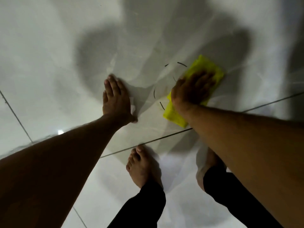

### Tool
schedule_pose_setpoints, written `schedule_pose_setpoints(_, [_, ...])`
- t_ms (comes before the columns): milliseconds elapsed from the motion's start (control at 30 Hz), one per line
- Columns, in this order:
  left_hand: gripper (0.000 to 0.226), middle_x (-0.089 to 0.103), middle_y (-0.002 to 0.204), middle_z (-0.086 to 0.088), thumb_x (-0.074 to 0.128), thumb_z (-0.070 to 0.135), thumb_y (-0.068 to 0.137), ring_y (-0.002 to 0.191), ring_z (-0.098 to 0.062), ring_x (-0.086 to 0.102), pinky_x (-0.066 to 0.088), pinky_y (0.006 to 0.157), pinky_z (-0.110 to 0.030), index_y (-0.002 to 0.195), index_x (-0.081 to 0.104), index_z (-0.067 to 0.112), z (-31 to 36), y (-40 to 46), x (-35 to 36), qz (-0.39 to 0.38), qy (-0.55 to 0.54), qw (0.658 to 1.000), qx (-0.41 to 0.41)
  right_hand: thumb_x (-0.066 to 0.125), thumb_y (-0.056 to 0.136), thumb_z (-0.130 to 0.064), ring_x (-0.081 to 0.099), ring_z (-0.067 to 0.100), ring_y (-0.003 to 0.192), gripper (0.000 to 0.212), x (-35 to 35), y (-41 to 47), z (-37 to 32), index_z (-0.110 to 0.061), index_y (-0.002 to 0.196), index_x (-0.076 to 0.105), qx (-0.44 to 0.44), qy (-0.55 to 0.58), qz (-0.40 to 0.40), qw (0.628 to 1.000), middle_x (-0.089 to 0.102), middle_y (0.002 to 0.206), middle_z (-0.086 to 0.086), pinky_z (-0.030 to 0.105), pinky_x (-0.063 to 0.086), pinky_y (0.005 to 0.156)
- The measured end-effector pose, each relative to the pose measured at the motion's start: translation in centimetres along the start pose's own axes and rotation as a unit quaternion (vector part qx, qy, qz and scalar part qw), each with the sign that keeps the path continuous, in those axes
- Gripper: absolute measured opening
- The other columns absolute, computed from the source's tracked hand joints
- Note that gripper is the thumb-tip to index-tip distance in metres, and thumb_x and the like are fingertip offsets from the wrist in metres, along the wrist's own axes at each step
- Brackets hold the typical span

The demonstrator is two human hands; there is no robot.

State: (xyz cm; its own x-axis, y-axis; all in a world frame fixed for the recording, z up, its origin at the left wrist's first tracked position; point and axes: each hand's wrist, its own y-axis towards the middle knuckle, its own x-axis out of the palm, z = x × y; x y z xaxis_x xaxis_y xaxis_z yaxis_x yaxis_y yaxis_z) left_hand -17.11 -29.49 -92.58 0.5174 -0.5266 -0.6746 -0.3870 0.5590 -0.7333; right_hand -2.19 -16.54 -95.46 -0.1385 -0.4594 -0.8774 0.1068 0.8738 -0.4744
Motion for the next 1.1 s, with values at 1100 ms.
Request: schedule_pose_setpoints(1100, [0.166,-0.027,0.158,-0.019,0.086,0.065,0.037,0.145,-0.033,-0.024,-0.002,0.121,-0.044,0.148,-0.022,0.005,-2.5,-0.5,-0.1,0.04,-0.013,0.999,0.032,0.041,0.087,-0.041,0.011,0.04,0.149,0.075,0.9,2.8,-5.9,-0.018,0.154,0.016,-0.398,-0.144,0.041,0.905,0.014,0.163,0.016,0.06,0.016,0.115])
